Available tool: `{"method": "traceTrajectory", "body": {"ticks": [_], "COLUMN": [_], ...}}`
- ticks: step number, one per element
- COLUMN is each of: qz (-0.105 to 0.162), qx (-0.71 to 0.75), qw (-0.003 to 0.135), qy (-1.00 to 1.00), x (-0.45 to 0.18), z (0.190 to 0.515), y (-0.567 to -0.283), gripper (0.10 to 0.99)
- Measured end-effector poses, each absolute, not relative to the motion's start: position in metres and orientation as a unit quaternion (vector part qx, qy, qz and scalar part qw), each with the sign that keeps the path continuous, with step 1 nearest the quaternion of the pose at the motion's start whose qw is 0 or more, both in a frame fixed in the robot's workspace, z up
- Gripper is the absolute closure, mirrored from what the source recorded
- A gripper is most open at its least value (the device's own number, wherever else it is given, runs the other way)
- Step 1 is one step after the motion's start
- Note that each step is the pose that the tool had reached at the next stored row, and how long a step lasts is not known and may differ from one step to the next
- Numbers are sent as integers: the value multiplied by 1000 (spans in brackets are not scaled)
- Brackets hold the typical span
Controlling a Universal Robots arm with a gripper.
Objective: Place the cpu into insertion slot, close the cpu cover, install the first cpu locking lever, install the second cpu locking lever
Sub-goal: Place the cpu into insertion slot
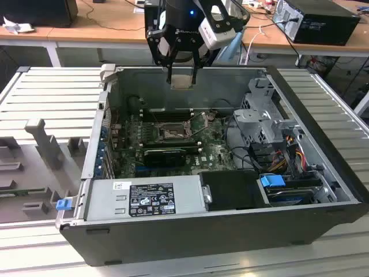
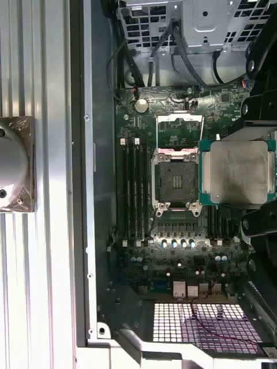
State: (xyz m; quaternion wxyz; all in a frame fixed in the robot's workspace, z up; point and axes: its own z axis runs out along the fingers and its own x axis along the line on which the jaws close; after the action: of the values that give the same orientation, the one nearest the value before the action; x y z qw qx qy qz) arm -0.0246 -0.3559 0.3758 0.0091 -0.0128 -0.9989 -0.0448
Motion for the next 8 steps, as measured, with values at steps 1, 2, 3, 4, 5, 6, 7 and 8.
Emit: {"method": "traceTrajectory", "body": {"ticks": [1,2,3,4,5,6,7,8], "qz": [-45,-45,-45,-45,-45,-45,-45,-45], "qx": [-13,-13,-18,-24,-28,-30,-31,-33], "qw": [9,9,9,9,8,8,8,8], "qy": [-999,-999,-999,-999,-999,-999,-998,-998], "x": [-25,-25,-25,-25,-25,-25,-26,-26], "z": [376,376,376,376,376,376,376,376], "y": [-356,-356,-356,-356,-356,-356,-356,-356], "gripper": [557,557,557,557,557,557,557,557]}}
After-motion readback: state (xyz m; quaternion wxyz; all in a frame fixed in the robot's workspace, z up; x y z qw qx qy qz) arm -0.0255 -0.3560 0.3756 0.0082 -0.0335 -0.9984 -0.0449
